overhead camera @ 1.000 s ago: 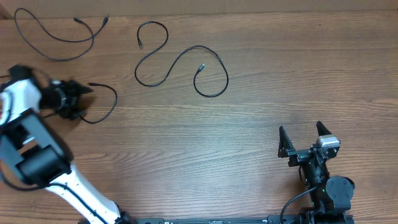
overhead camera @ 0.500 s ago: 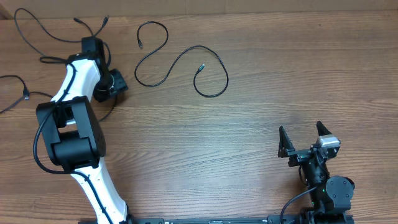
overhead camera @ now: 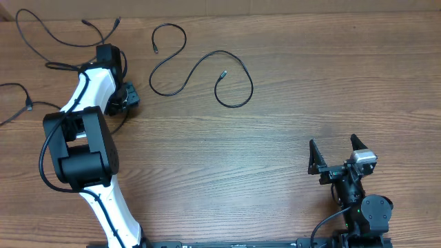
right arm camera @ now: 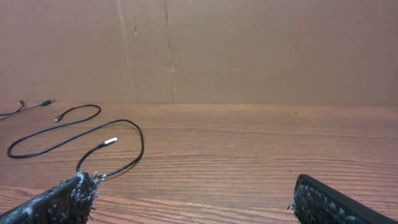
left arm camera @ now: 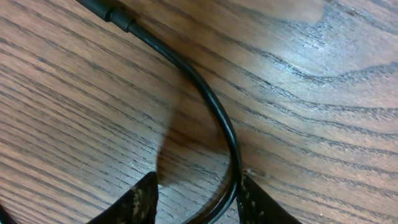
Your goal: Untangle cables
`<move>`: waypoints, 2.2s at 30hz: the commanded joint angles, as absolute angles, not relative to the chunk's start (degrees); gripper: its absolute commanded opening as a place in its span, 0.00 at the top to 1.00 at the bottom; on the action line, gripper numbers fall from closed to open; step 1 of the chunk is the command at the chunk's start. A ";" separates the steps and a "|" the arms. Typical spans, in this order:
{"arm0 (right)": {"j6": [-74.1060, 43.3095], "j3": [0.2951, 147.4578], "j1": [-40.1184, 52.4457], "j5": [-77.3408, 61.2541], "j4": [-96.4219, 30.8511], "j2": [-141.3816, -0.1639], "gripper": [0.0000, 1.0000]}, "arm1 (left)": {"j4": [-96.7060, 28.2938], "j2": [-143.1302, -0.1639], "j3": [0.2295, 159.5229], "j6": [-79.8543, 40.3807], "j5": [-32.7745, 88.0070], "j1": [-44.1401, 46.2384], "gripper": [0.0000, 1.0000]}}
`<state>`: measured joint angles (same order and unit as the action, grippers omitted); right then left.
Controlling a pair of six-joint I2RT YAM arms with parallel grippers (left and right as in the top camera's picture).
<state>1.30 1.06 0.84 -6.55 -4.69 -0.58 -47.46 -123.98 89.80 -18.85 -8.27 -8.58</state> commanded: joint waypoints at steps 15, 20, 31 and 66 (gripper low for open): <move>1.80 0.49 0.78 -6.04 -4.40 -0.16 0.00 | -53.56 -124.38 102.54 -23.62 3.03 -15.11 0.96; 1.80 0.49 0.78 -6.04 -4.40 -0.16 0.00 | -56.86 -124.38 110.26 -27.27 4.56 -19.14 0.96; 1.80 0.49 0.78 -6.04 -4.40 -0.16 0.00 | -57.91 -124.40 111.37 -37.32 4.54 -26.65 0.95; 1.80 0.49 0.78 -6.04 -4.40 -0.16 0.00 | -44.29 -124.42 101.82 -24.38 -3.38 -31.81 0.30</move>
<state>1.32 1.06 0.84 -6.55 -4.69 -0.58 -46.11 -123.94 104.36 -27.59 -5.80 -33.26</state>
